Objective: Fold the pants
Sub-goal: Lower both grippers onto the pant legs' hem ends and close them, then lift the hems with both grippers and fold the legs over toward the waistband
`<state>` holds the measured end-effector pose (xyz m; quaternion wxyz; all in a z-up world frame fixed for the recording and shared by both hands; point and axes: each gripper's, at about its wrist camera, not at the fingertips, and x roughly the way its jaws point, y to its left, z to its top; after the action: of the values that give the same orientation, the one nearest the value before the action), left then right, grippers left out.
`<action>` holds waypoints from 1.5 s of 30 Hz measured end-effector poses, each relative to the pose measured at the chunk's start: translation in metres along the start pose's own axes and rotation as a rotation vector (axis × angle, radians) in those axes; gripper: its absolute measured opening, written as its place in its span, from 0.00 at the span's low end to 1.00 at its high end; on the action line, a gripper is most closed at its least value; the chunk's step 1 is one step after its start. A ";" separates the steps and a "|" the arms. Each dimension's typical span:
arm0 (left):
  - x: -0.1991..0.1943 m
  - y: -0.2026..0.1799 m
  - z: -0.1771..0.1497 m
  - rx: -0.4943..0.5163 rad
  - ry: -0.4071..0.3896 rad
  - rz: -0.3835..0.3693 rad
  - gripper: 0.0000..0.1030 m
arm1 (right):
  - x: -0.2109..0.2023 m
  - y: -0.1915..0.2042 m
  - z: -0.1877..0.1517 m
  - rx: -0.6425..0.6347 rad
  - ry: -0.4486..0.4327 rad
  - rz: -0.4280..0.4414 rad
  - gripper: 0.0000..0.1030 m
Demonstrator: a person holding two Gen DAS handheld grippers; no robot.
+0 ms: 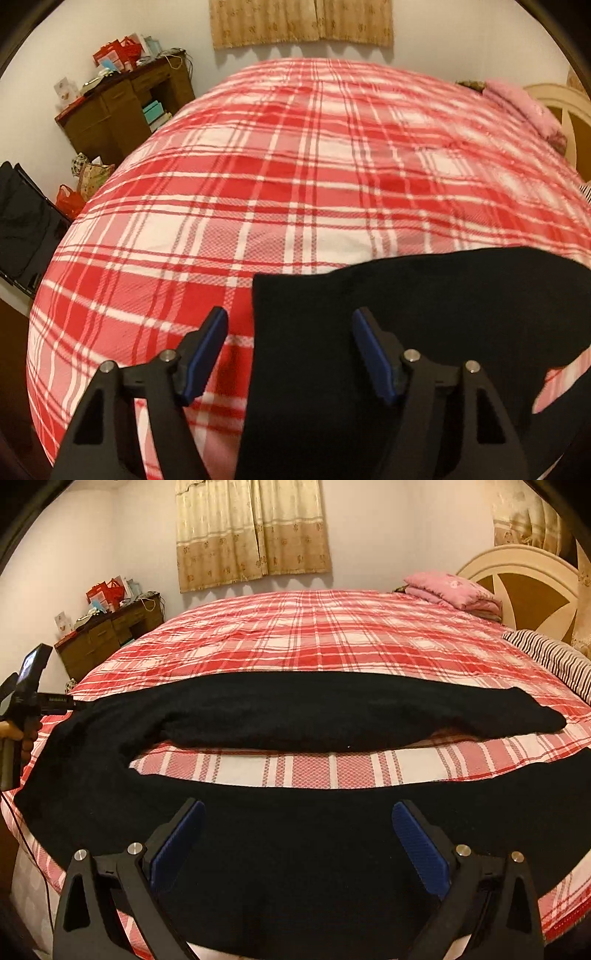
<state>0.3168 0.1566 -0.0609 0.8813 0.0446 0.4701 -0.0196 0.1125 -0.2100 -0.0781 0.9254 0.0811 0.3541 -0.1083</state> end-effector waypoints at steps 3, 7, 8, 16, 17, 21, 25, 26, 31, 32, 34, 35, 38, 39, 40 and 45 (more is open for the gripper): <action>0.014 0.005 0.004 -0.018 0.041 -0.021 0.70 | 0.010 -0.001 0.007 0.000 0.030 0.039 0.99; 0.027 0.004 0.004 0.018 0.044 -0.026 0.56 | 0.022 -0.002 0.024 -0.034 0.061 0.101 0.97; 0.025 0.002 0.003 0.025 0.030 -0.044 0.52 | 0.025 -0.004 0.032 -0.044 0.064 0.117 0.96; 0.024 0.001 0.006 -0.004 0.007 -0.080 0.31 | 0.084 -0.014 0.124 -0.168 0.067 0.179 0.91; 0.024 0.000 0.006 -0.009 0.004 -0.079 0.31 | 0.101 -0.013 0.135 -0.195 0.088 0.167 0.91; 0.025 0.002 0.007 -0.021 0.006 -0.085 0.31 | 0.155 -0.008 0.159 -0.310 0.159 0.107 0.80; 0.025 0.003 0.008 -0.022 0.013 -0.087 0.32 | 0.198 -0.002 0.158 -0.370 0.287 0.138 0.74; 0.026 0.002 0.008 -0.023 0.013 -0.087 0.32 | 0.205 -0.001 0.155 -0.387 0.320 0.145 0.74; 0.026 -0.002 0.009 -0.005 -0.001 -0.068 0.29 | 0.204 0.000 0.152 -0.405 0.317 0.211 0.41; 0.025 -0.002 0.009 -0.011 -0.002 -0.068 0.28 | 0.201 0.002 0.153 -0.418 0.324 0.216 0.27; 0.022 -0.003 0.010 -0.024 -0.005 -0.072 0.22 | 0.192 0.008 0.152 -0.443 0.325 0.188 0.05; 0.019 -0.003 0.011 -0.028 -0.012 -0.071 0.22 | 0.185 0.010 0.152 -0.452 0.307 0.179 0.04; -0.001 -0.001 0.012 -0.050 -0.073 -0.073 0.19 | 0.150 0.011 0.156 -0.440 0.216 0.178 0.04; -0.011 0.001 0.011 -0.064 -0.099 -0.084 0.18 | 0.136 0.010 0.158 -0.424 0.186 0.186 0.04; -0.020 0.003 0.011 -0.072 -0.120 -0.091 0.18 | 0.119 0.009 0.158 -0.413 0.149 0.194 0.04; -0.074 0.008 -0.005 -0.087 -0.250 -0.118 0.18 | 0.045 0.016 0.142 -0.454 0.018 0.196 0.04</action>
<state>0.2717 0.1644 -0.0020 0.9314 -0.0241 0.3588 -0.0563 0.2401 -0.2332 -0.0027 0.9227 -0.0939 0.3681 0.0649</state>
